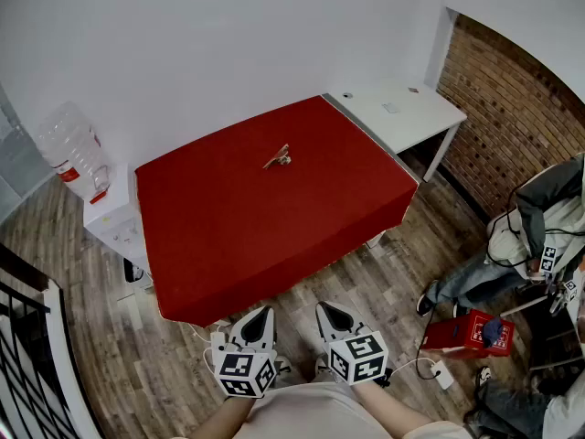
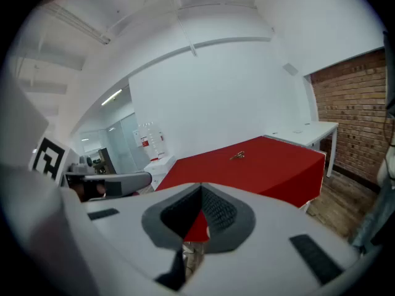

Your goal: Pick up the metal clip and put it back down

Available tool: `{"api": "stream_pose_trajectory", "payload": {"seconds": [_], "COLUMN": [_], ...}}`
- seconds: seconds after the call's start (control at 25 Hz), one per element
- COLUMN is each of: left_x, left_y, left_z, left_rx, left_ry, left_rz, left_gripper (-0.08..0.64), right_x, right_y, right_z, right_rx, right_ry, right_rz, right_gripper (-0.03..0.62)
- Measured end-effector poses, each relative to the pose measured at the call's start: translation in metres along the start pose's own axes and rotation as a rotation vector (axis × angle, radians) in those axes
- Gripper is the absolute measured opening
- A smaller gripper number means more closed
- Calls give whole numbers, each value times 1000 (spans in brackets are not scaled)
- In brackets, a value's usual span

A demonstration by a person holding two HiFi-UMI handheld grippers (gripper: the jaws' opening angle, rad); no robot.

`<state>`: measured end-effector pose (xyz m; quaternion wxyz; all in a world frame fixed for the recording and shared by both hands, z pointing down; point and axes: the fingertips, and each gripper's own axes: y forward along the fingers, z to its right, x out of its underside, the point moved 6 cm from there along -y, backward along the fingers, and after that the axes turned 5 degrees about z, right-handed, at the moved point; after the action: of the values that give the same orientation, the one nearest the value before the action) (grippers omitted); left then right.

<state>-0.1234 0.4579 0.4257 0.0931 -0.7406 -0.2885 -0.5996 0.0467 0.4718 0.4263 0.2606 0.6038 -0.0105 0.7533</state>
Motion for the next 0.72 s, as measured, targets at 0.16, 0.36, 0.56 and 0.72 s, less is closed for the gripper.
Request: {"api": "stream_pose_trajectory", "payload": {"seconds": [0.16, 0.36, 0.56, 0.72], "left_x": [-1, -10, -27, -30], "left_y": [-1, 0, 3, 17], "left_z": [-10, -32, -65, -78], "left_rx": [5, 32, 40, 47], "left_ry": [1, 24, 36, 25], "left_rz": [-3, 3, 18, 13], "left_gripper": [3, 3, 3, 3], "right_x": [1, -2, -10, -14], "right_y": [7, 27, 53, 67], "right_z": [-2, -13, -31, -25], "right_rx": [17, 47, 62, 75], "right_ry": [13, 18, 12, 10], "right_rz": [-9, 7, 19, 15], "right_gripper": [5, 5, 5, 5]}}
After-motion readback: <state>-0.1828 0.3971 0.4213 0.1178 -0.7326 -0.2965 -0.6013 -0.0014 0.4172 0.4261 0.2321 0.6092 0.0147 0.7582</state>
